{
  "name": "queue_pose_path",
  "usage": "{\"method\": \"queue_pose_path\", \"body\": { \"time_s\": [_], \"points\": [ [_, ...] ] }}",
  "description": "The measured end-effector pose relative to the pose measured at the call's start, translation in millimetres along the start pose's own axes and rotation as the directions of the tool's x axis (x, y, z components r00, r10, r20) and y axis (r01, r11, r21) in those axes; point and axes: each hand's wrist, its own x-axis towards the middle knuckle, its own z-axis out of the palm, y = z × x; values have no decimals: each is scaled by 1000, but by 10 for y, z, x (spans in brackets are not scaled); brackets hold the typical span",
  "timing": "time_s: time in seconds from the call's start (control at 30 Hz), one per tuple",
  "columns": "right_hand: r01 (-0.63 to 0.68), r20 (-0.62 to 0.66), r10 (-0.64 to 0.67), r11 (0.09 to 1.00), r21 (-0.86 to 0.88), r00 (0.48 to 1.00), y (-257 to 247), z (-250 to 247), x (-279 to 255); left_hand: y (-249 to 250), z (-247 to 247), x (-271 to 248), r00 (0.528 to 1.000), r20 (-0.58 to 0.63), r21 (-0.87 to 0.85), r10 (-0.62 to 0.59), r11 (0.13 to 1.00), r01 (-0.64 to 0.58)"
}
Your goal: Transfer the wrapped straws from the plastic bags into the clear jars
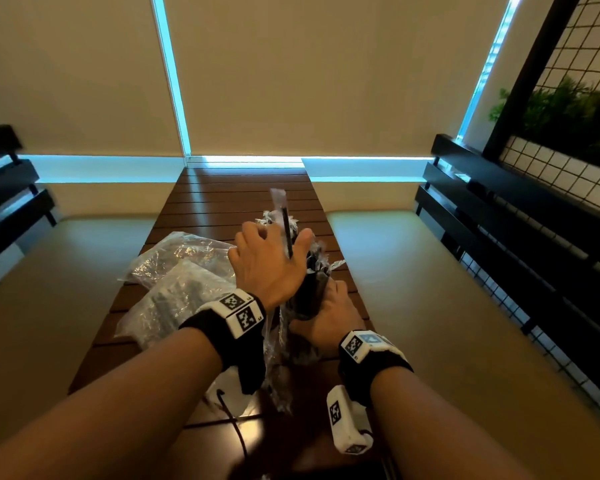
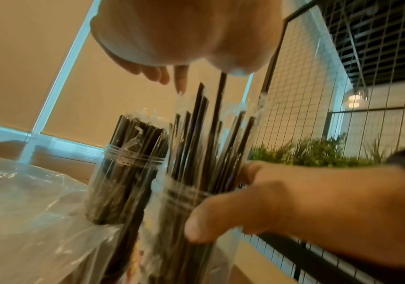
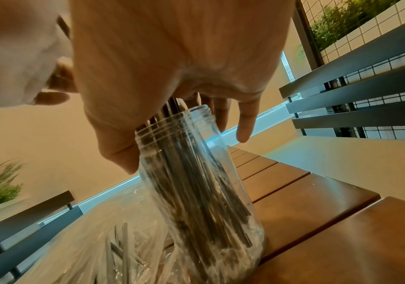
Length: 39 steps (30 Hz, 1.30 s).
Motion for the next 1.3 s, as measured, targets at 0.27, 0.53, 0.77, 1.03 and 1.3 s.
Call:
{"method": "queue_pose_path", "body": {
  "time_s": [0.27,0.53,0.77,1.03,1.3],
  "points": [
    [-7,-159,12,1000,31,987,-94,-41,-89,-150,345,-218,961,265,-122,-80,986,116],
    [31,-174,-32,1000,-7,984,-196,18,-113,-277,311,-103,865,498,-525,-60,773,355],
    [-19,-199,8,999,-51,980,-222,94,-88,-223,97,-69,822,568,-670,43,604,432],
    [-20,-143,11,998,-64,990,-175,40,-56,140,-294,162,804,108,-235,585,801,-551],
    [-88,53,84,991,99,995,-21,17,-83,-253,198,113,712,392,-13,583,777,-629]
  ]
}}
